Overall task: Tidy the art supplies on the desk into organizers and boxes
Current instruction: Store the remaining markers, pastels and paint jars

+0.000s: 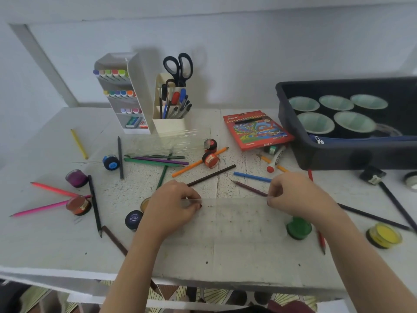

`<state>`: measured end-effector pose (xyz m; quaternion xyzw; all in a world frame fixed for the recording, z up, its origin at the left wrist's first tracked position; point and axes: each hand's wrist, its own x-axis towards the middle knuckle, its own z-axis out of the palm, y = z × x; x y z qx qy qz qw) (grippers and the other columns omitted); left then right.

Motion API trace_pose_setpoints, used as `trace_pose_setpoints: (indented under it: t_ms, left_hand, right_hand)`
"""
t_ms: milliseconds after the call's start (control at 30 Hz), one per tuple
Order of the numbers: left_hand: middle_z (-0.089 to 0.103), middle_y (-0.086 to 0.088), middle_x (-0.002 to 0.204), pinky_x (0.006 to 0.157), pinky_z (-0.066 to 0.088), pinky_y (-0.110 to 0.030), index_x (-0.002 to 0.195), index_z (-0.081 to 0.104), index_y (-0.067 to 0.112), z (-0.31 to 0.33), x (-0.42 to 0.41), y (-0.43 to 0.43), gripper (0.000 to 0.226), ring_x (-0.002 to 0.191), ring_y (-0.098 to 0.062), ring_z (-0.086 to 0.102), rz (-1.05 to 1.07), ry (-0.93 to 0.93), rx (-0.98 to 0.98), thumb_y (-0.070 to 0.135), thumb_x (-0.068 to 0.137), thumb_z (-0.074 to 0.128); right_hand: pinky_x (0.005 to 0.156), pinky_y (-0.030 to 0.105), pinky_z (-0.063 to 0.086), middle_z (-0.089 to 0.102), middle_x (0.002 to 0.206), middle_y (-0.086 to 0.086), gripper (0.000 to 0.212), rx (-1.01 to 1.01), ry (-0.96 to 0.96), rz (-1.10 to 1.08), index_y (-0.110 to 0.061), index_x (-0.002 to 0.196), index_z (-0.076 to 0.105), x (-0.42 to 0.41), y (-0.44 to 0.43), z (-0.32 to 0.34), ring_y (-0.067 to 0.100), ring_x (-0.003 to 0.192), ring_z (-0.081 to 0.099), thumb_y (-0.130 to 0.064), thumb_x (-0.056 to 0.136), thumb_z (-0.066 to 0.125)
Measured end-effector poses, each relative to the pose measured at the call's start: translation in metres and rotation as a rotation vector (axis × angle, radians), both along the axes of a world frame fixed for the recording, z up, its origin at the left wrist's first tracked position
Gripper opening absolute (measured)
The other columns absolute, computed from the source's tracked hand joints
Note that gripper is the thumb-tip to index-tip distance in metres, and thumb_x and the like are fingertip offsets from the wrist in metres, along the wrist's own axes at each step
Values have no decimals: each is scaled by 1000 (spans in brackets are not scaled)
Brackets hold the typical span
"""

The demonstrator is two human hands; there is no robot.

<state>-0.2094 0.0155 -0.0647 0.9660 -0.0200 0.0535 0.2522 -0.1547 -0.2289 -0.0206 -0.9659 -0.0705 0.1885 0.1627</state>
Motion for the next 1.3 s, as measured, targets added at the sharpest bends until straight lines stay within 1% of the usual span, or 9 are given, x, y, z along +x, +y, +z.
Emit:
trace_pose_setpoints:
  t_ms: [300, 400, 467, 633, 733, 867, 1000, 1133, 1300]
  left_hand:
    - [52, 28, 69, 67, 28, -5, 83, 72, 29, 3, 6, 1, 8, 77, 6, 46, -42, -12, 17, 23, 79, 70]
    - [61, 23, 81, 72, 31, -7, 89, 71, 29, 6, 3, 3, 10, 83, 2, 50, -53, -15, -18, 25, 79, 71]
    - [64, 22, 87, 75, 33, -8, 92, 71, 30, 9, -3, 7, 12, 87, 3, 52, -36, -37, -76, 26, 80, 71]
    - [63, 25, 85, 67, 39, -3, 88, 69, 34, 22, -22, 29, 20, 86, 11, 55, 129, -111, -204, 15, 85, 64]
    - [67, 20, 89, 64, 43, -5, 88, 67, 36, 27, -37, 49, 26, 80, 2, 61, 244, -133, -275, 11, 87, 60]
    - [66, 19, 94, 71, 39, -13, 99, 66, 33, 27, -63, 69, 22, 87, 3, 58, 327, -107, -185, 19, 82, 68]
    - [57, 21, 98, 71, 37, -18, 106, 58, 37, 21, -77, 68, 41, 91, 4, 51, 317, 29, -112, 27, 72, 78]
    - [58, 13, 98, 76, 38, -26, 111, 59, 29, 15, -75, 63, 46, 90, -7, 54, 353, 41, -116, 20, 71, 79]
    - [62, 9, 90, 66, 36, -16, 100, 61, 22, 16, -70, 61, 27, 86, -11, 56, 400, 12, -107, 16, 76, 74]
  right_hand:
    - [63, 19, 44, 59, 83, -7, 12, -1, -38, -16, -25, 76, 58, 1, -2, -6, 5, 76, 53, -25, 85, 66]
    - [58, 18, 41, 57, 81, -9, 15, 10, -39, -9, -27, 75, 55, 1, -4, -8, 3, 74, 52, -33, 85, 66]
    - [62, 21, 46, 56, 83, -11, 16, 16, -57, -6, -29, 77, 54, 0, -7, -7, 3, 76, 52, -39, 84, 65]
    - [72, 26, 47, 56, 89, -10, 18, 3, -130, 24, -29, 90, 53, -3, -12, -4, 6, 80, 53, -46, 86, 59]
    - [74, 26, 42, 51, 95, -10, 22, 16, -201, 75, -30, 101, 52, -5, -6, 3, 9, 87, 50, -46, 87, 58]
    - [74, 27, 40, 48, 99, -9, 22, 57, -246, 164, -34, 100, 50, -10, 7, 14, 10, 90, 48, -48, 86, 57]
    - [81, 29, 41, 46, 102, -9, 30, 23, -213, 180, -33, 106, 50, -14, 6, 16, 10, 94, 45, -51, 83, 59]
    - [87, 33, 46, 51, 113, -3, 43, -37, -152, 152, -28, 118, 52, -17, 5, 14, 13, 99, 48, -52, 83, 59]
    - [84, 30, 44, 47, 107, -7, 38, -22, -137, 130, -30, 117, 51, -23, -7, 13, 11, 94, 46, -49, 85, 57]
